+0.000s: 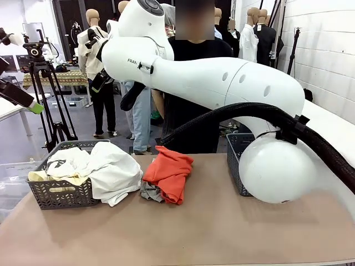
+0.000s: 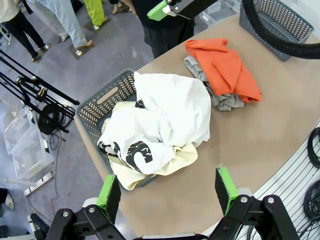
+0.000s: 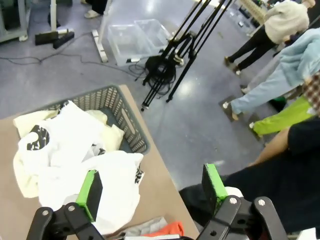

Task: Sort the tops and bottoms.
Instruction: Lift clothes from the center of the table with your left hand.

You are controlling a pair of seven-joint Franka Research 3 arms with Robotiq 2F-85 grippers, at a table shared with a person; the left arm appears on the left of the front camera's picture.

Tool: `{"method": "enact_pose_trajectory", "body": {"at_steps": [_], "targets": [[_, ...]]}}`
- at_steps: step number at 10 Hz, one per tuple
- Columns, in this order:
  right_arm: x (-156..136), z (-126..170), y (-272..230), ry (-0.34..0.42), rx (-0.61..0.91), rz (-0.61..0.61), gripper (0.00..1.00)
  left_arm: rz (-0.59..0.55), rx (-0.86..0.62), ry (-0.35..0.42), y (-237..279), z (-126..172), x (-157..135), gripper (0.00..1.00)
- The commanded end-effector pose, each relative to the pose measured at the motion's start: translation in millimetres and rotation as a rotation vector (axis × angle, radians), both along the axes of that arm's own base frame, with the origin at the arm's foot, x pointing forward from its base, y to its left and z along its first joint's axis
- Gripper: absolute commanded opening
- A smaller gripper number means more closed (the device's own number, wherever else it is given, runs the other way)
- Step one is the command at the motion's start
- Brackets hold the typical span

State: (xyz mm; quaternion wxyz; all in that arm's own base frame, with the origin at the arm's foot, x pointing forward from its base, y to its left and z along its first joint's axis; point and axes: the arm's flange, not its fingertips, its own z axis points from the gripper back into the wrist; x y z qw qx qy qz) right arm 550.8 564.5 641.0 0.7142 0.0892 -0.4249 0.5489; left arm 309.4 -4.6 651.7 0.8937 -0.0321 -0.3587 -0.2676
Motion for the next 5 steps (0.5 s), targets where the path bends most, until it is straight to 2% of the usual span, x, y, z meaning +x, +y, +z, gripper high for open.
{"method": "enact_pose_trajectory", "body": {"at_steps": [1,5], "targets": [[2.5,-0.9,-35.0,0.088,-0.003,-0.052,1.0,0.015,0.003,0.001,-0.9,2.1,1.2,0.99],[-79.5,-39.7,-167.4,0.278,0.039,-0.306,1.0,0.015,0.003,0.001,-0.9,2.1,1.2,0.99]]}}
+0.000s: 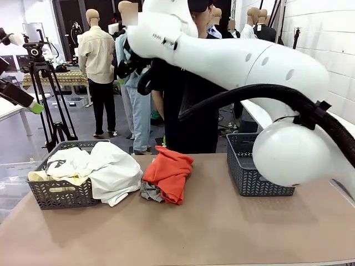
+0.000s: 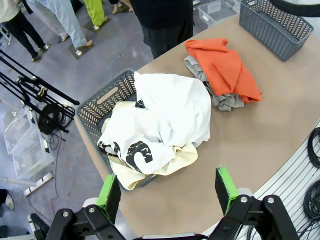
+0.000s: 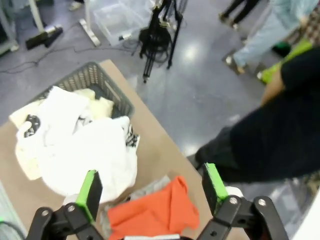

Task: Sort the tops and bottoms.
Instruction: Lift clothes from the center of the table with your left hand.

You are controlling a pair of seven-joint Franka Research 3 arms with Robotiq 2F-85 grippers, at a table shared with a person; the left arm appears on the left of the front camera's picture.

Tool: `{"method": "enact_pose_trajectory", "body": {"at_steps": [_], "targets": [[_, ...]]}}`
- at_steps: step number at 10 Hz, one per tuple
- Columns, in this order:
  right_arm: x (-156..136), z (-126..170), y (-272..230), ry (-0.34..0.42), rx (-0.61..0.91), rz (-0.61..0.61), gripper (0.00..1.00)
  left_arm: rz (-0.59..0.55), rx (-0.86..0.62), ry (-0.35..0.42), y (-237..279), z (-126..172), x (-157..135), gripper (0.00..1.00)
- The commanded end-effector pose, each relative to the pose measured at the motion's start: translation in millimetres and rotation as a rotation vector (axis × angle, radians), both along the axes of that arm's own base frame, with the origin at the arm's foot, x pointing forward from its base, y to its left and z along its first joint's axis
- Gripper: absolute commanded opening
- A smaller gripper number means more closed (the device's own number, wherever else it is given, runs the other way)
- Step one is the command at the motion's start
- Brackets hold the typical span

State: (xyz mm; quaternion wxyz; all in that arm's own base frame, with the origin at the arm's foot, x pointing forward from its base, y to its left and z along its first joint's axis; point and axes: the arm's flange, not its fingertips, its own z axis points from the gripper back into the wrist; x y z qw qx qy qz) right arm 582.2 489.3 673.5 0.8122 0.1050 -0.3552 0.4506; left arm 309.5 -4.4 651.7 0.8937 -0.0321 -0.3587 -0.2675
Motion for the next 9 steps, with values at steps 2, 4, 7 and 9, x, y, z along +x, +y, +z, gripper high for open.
{"method": "enact_pose_trajectory", "body": {"at_steps": [2,4,7,9], "targets": [[-162.4,-78.3,-165.2,0.2,-0.033,-0.241,1.0,0.014,0.003,0.001,-1.0,2.1,1.2,0.99],[-204.0,-63.3,-206.3,0.263,-0.087,-0.321,1.0,0.014,0.003,0.001,-1.0,2.1,1.2,0.99],[-250.5,-58.0,-251.9,0.343,-0.092,-0.36,1.0,0.014,0.003,0.001,-1.0,2.1,1.2,0.99],[-232.2,-63.4,-231.6,0.335,-0.027,-0.464,1.0,0.014,0.003,0.001,-1.0,2.1,1.2,0.99]]}}
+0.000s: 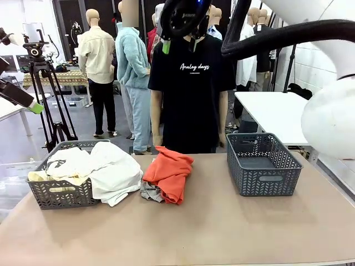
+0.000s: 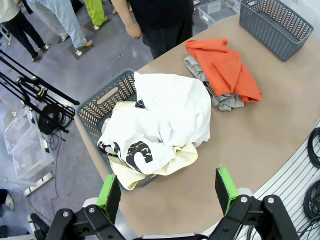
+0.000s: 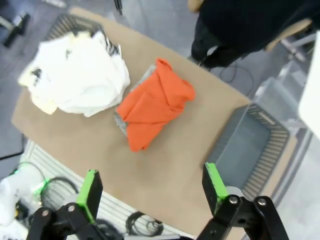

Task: Sort the tops and bottoms.
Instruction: Lift clothes from the center of the table with your left hand.

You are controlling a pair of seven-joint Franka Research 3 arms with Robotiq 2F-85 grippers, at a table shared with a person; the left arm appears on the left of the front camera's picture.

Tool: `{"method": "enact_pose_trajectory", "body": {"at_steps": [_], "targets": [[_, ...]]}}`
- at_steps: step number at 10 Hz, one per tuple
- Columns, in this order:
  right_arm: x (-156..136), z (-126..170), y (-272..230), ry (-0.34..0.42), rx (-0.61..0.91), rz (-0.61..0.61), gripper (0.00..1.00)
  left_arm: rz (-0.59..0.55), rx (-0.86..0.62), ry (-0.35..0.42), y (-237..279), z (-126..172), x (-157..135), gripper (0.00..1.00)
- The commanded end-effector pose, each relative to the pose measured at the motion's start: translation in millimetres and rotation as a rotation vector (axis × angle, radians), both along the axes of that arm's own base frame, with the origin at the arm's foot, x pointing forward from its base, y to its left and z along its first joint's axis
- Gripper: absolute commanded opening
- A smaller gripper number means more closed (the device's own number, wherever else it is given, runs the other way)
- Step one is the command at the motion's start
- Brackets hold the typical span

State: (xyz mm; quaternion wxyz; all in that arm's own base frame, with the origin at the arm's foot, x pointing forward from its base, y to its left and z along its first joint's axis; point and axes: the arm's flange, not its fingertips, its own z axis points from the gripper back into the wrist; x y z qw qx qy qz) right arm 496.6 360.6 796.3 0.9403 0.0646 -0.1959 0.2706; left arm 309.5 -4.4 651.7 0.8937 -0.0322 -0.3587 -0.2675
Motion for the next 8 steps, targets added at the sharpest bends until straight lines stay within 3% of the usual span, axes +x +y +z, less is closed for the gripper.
{"method": "enact_pose_trajectory", "body": {"at_steps": [1,4,5,6,7,8], "targets": [[6.3,-9.5,5.2,-0.003,-0.021,0.047,1.0,0.014,0.004,0.001,-1.1,2.0,1.2,0.99],[1.3,-2.7,1.8,0.002,-0.004,0.011,1.0,0.014,0.004,0.001,-1.1,2.0,1.2,0.99],[6.8,-30.4,11.0,0.035,-0.197,0.107,1.0,0.014,0.004,0.001,-1.1,2.0,1.2,0.99],[12.8,-61.7,-6.7,0.1,-0.122,0.108,1.0,0.014,0.004,0.001,-1.1,2.0,1.2,0.99],[7.7,-114.6,-34.7,0.221,-0.041,0.062,1.0,0.014,0.004,0.001,-1.1,2.0,1.2,0.99],[-7.4,-147.3,-55.4,0.249,-0.003,0.018,1.0,0.014,0.004,0.001,-1.1,2.0,1.2,0.99]]}}
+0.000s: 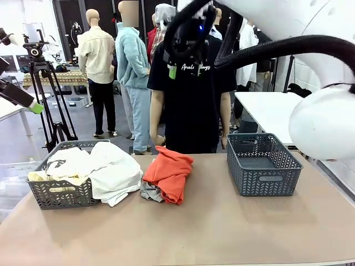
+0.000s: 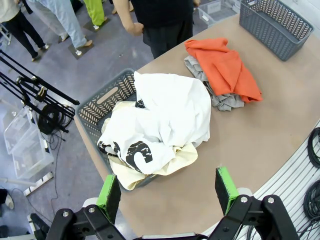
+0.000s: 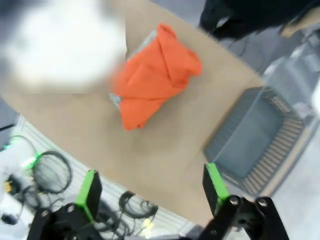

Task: Sort the tops and bottoms.
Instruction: Lift clothes from the center of the table with your left hand.

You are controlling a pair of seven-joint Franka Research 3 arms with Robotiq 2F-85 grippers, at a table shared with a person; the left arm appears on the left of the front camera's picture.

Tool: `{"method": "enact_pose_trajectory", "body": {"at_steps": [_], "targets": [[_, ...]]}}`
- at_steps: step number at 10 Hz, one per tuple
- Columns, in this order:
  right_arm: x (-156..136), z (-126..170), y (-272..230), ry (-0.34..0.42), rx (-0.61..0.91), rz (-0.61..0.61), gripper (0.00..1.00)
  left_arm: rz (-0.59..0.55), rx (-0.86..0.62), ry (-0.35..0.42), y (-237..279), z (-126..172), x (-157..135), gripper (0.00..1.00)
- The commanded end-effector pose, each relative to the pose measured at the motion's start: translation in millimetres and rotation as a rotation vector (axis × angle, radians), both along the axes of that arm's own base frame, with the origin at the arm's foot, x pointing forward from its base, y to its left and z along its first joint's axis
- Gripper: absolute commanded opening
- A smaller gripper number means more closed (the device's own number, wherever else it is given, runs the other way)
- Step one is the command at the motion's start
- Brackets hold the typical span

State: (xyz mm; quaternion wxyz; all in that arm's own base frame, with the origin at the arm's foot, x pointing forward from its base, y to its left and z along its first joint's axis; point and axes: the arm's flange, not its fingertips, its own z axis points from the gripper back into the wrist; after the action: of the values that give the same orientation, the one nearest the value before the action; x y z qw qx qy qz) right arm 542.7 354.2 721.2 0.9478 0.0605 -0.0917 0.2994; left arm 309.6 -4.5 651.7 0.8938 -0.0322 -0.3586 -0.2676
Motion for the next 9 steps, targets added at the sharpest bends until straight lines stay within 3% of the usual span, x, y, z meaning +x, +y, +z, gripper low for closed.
{"method": "enact_pose_trajectory", "body": {"at_steps": [1,3,5,6,9], "targets": [[-72.8,-91.6,-67.5,0.041,0.136,-0.076,1.0,0.014,0.003,0.001,-1.0,2.1,1.1,0.99],[-114.1,-124.5,-118.2,0.06,0.195,-0.184,1.0,0.014,0.003,0.001,-1.0,2.1,1.1,0.99],[-163.6,-127.1,-167.6,0.01,0.321,-0.335,1.0,0.014,0.003,0.001,-1.0,2.1,1.1,0.99],[23.6,-8.5,-58.0,0.076,0.181,-0.171,1.0,0.014,0.003,0.001,-1.0,2.1,1.1,0.99],[23.6,-8.5,-58.0,0.076,0.181,-0.171,1.0,0.014,0.003,0.001,-1.0,2.1,1.1,0.99]]}}
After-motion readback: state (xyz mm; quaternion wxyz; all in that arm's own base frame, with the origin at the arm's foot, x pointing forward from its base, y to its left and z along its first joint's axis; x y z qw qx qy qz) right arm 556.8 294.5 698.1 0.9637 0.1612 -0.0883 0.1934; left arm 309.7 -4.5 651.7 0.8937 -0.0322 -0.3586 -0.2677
